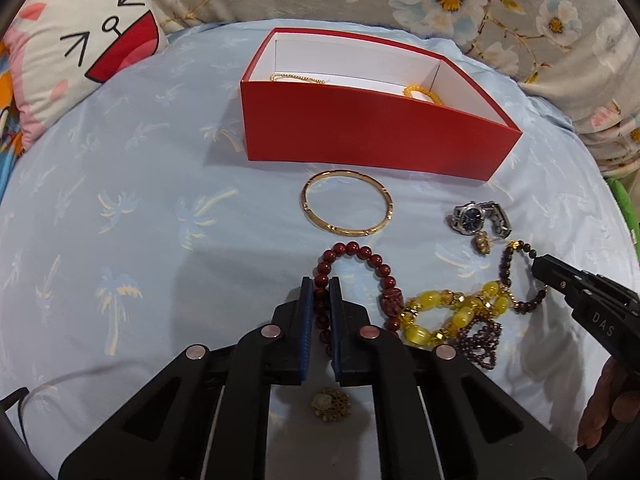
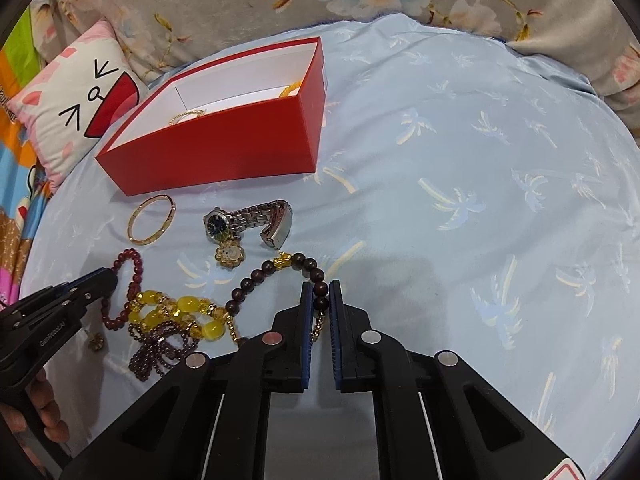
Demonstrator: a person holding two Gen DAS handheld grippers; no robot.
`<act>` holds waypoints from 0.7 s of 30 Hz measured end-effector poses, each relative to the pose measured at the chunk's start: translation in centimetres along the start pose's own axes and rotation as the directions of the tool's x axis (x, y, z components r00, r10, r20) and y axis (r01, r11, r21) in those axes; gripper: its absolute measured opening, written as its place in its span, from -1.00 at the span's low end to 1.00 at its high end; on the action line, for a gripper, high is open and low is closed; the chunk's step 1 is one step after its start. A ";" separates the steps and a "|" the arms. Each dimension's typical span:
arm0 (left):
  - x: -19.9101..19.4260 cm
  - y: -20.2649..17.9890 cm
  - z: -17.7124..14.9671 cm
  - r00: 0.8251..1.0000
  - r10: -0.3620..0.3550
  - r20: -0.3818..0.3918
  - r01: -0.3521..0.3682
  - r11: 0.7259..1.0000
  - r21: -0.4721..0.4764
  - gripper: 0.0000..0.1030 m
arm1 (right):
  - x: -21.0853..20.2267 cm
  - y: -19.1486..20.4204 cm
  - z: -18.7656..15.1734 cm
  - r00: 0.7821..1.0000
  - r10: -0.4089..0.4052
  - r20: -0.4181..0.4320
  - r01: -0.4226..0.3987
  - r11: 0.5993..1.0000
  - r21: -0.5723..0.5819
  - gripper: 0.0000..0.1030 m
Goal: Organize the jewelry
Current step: 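Grasp the dark bead bracelet with the right tool while the left tool grasps the red bead bracelet, then carry both bracelets into the red box and open both tools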
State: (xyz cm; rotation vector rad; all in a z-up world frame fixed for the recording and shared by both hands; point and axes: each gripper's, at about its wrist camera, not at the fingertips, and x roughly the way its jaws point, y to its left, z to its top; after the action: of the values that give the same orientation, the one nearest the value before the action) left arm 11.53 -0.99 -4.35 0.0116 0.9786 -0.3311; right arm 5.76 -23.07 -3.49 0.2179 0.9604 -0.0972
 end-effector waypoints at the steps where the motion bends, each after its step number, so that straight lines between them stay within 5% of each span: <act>1: -0.1 0.0 0.0 1.000 -0.006 0.000 0.006 1.000 -0.004 -0.85 | -0.4 0.0 0.0 1.000 0.001 0.007 -0.001 1.000 0.000 -0.85; 21: -7.6 -1.7 3.0 0.986 -0.077 0.147 0.074 0.997 0.022 -0.85 | -7.9 1.7 3.3 0.981 0.086 0.174 -0.081 0.996 -0.034 -0.85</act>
State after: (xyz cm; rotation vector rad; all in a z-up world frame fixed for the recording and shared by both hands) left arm 9.55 -1.00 3.76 -0.0346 0.8303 -0.4040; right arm 4.19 -22.23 5.06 0.2214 0.7761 -0.0260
